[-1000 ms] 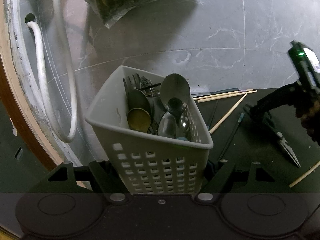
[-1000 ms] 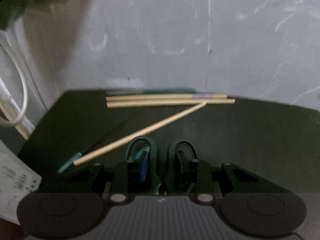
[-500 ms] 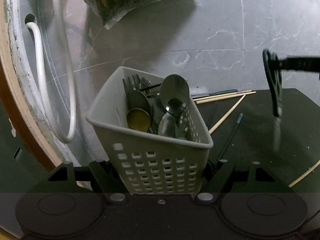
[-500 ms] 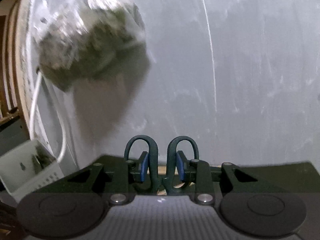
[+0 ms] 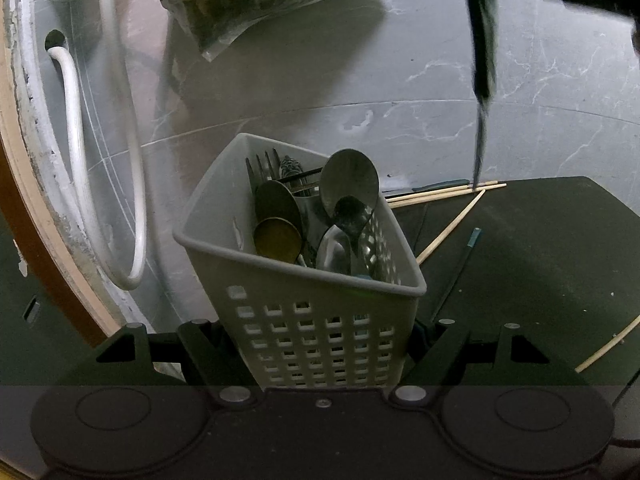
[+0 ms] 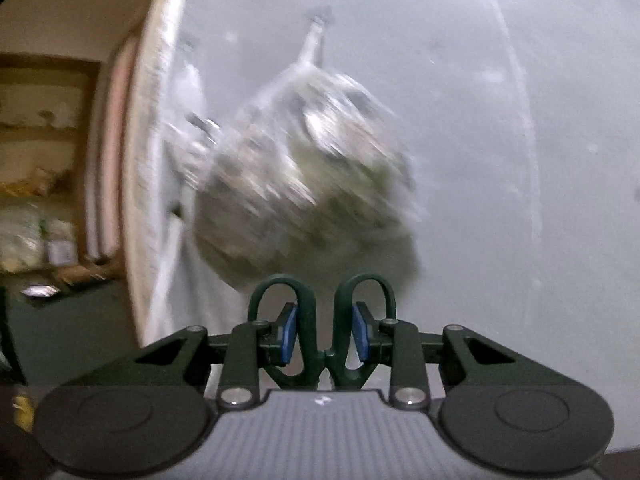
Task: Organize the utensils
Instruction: 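Carry the scissors over the white caddy with the right gripper, then lower the scissors blades-down into the caddy and open the right gripper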
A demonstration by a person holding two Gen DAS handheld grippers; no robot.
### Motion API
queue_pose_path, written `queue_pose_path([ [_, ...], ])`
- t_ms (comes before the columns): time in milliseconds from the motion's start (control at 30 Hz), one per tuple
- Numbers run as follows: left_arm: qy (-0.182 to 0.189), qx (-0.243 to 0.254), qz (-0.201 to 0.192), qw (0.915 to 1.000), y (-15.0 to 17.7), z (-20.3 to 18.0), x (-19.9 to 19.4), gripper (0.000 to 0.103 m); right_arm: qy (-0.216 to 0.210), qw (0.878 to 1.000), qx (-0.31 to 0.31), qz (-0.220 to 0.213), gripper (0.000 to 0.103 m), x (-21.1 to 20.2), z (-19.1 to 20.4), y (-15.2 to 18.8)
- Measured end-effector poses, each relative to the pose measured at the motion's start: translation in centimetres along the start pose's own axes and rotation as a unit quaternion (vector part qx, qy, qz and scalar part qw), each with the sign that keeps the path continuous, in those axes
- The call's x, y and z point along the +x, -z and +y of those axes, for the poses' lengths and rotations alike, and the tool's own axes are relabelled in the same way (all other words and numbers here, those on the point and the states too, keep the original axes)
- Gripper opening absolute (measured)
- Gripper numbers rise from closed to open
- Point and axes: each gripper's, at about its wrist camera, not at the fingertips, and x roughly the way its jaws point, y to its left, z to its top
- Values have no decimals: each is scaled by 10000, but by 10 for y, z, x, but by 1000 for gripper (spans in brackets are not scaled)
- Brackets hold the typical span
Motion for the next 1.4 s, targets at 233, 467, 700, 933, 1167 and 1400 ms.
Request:
queue_pose_path([
  [233, 6, 4, -4, 10000, 0, 0, 0, 78, -1168, 9909, 310, -599, 32, -4, 29, -36],
  [467, 7, 7, -6, 10000, 0, -1, 0, 78, -1805, 9818, 549, -209, 33, 23, 51, -22],
  [700, 8, 4, -9, 10000, 0, -1, 0, 78, -1791, 9806, 606, 516, 33, 45, 61, 14],
  [933, 9, 5, -12, 10000, 0, -2, 0, 78, -1706, 9775, 555, 1114, 33, 42, 65, 42],
  [1167, 11, 1, -12, 10000, 0, -1, 0, 78, -1716, 9736, 473, 1426, 35, 41, 69, 52],
  [1400, 11, 1, -14, 10000, 0, -1, 0, 78, -1676, 9673, 322, 1877, 42, 40, 72, 60],
])
